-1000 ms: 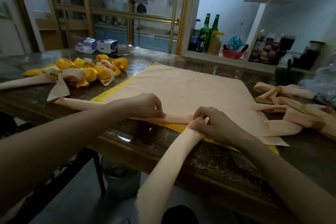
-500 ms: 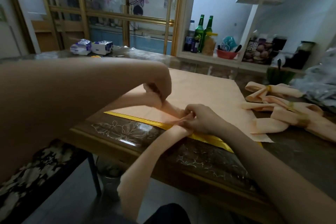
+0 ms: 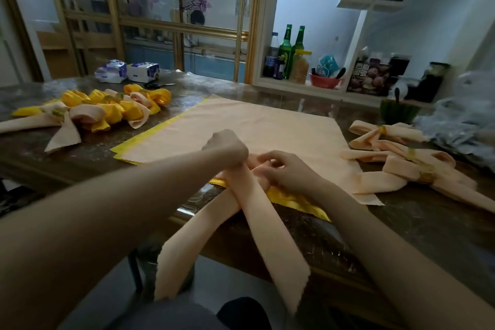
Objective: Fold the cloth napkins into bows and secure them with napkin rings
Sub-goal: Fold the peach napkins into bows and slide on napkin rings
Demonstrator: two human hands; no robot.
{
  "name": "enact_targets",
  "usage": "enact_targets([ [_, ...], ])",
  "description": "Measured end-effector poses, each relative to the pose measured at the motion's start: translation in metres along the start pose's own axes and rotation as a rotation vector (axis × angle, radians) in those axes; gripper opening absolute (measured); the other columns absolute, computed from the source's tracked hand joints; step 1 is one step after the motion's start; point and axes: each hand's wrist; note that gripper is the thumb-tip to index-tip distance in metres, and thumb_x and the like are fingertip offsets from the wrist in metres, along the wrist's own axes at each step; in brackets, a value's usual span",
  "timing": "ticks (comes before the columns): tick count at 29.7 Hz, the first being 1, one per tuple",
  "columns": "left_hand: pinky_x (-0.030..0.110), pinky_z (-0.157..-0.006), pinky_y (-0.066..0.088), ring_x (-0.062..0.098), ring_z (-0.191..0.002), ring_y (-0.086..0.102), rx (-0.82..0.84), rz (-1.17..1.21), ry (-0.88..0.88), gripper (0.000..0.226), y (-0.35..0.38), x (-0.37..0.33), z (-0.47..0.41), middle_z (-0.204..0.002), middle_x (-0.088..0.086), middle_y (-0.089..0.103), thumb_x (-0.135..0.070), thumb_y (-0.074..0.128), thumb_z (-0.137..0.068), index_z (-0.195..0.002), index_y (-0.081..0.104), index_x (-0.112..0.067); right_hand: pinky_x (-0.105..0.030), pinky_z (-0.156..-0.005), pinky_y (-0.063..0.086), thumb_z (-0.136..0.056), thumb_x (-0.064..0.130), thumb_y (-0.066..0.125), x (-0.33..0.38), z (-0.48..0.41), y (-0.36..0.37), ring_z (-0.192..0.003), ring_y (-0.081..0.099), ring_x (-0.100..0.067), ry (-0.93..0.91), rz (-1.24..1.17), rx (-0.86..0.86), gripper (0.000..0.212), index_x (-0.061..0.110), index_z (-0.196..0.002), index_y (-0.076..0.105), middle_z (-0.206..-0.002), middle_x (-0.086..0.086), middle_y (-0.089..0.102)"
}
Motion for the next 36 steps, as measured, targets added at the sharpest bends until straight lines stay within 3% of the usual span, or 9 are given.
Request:
enact_targets([
  [3, 0.031, -0.079, 0.043, 0.032, -0.108, 0.057, -0.078, 0.112, -0.059, 0.028, 0.014, 0.013, 0.005, -0.118, 0.016, 0.059, -0.021, 0.049, -0.091, -0.111, 0.058, -0.003, -0.032, -0.089, 0.051, -0.093, 0.035, 0.053, 0.004, 0.007, -0.005, -0.106, 0.055, -0.017, 0.012, 0.01, -0.044, 0.042, 0.019, -0.131, 0.048, -0.125, -0.007, 0.052],
  [7, 0.03, -0.076, 0.037, 0.035, -0.11, 0.054, -0.019, 0.192, -0.032, 0.038, 0.015, 0.016, 0.016, -0.123, 0.019, 0.055, -0.024, 0.045, -0.092, -0.121, 0.05, -0.001, -0.034, -0.085, 0.052, -0.075, 0.062, 0.057, 0.011, 0.031, 0.012, -0.1, 0.056, -0.017, -0.006, 0.204, 0.069, 0.063, 0.024, -0.125, 0.05, -0.115, -0.003, 0.052],
  [14, 0.03, -0.097, 0.044, 0.026, -0.113, 0.053, 0.288, -0.178, 0.088, 0.04, -0.014, 0.026, 0.052, -0.122, 0.013, 0.053, -0.033, 0.05, -0.095, -0.124, 0.048, -0.007, -0.031, -0.077, 0.049, -0.082, 0.034, 0.067, 0.019, 0.049, 0.018, -0.09, 0.059, -0.016, 0.006, 0.035, -0.067, 0.031, 0.015, -0.107, 0.064, -0.099, -0.002, 0.064],
  [17, 0.015, -0.079, 0.046, 0.017, -0.093, 0.055, 0.447, -0.045, 0.174, 0.018, -0.018, 0.022, 0.057, -0.095, 0.008, 0.054, -0.02, 0.052, -0.095, -0.106, 0.052, -0.006, -0.027, -0.075, 0.05, -0.081, 0.02, 0.07, 0.025, 0.051, 0.018, -0.088, 0.059, -0.014, 0.069, -0.137, -0.074, 0.026, 0.014, -0.105, 0.064, -0.098, -0.002, 0.063],
  [20, 0.021, -0.084, 0.046, 0.021, -0.101, 0.055, 0.475, 0.093, 0.185, 0.031, -0.011, 0.022, 0.053, -0.101, 0.008, 0.051, -0.017, 0.057, -0.092, -0.119, 0.051, -0.003, -0.018, -0.064, 0.046, -0.082, 0.016, 0.07, 0.027, 0.059, 0.012, -0.073, 0.055, -0.005, 0.088, -0.219, -0.085, 0.016, 0.015, -0.094, 0.059, -0.089, 0.001, 0.06],
  [23, 0.021, -0.059, 0.05, 0.015, -0.076, 0.058, 0.399, 0.458, 0.23, 0.022, -0.008, 0.021, 0.056, -0.09, 0.005, 0.06, -0.014, 0.068, -0.082, -0.102, 0.061, -0.01, -0.03, -0.07, 0.055, -0.084, 0.017, 0.068, 0.026, 0.068, 0.001, -0.081, 0.061, -0.016, 0.098, -0.393, -0.148, 0.019, 0.011, -0.097, 0.056, -0.093, -0.004, 0.061],
  [29, 0.02, -0.046, 0.05, 0.007, -0.063, 0.068, 0.573, 0.797, 0.242, 0.1, -0.011, -0.021, 0.052, -0.073, 0.0, 0.07, -0.053, 0.086, -0.019, -0.105, 0.058, -0.01, -0.005, -0.057, 0.041, -0.085, 0.017, 0.066, 0.018, 0.075, -0.043, -0.077, 0.052, 0.0, -0.097, -0.234, -0.336, 0.023, 0.012, -0.105, 0.056, -0.088, 0.013, 0.054],
  [32, 0.025, -0.062, 0.052, 0.016, -0.088, 0.064, 0.577, 0.787, 0.343, 0.057, 0.003, -0.04, 0.052, -0.1, 0.005, 0.064, -0.028, 0.076, -0.07, -0.118, 0.05, -0.012, -0.008, -0.064, 0.043, -0.089, 0.029, 0.061, -0.006, 0.074, -0.068, -0.084, 0.056, -0.001, -0.072, -0.127, -0.313, 0.019, 0.018, -0.104, 0.056, -0.095, 0.012, 0.057],
  [36, 0.029, -0.068, 0.049, 0.02, -0.092, 0.059, 0.564, 0.783, 0.341, 0.04, 0.025, -0.058, 0.041, -0.102, 0.006, 0.062, -0.02, 0.069, -0.081, -0.116, 0.05, -0.012, -0.021, -0.074, 0.049, -0.096, 0.026, 0.05, -0.066, 0.068, -0.114, -0.089, 0.061, -0.014, 0.143, -0.121, -0.477, 0.013, 0.017, -0.104, 0.055, -0.102, 0.001, 0.063],
])
Point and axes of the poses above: each hand's wrist, its own z-axis away from the middle knuckle, its own y-axis out of the palm, x = y × z
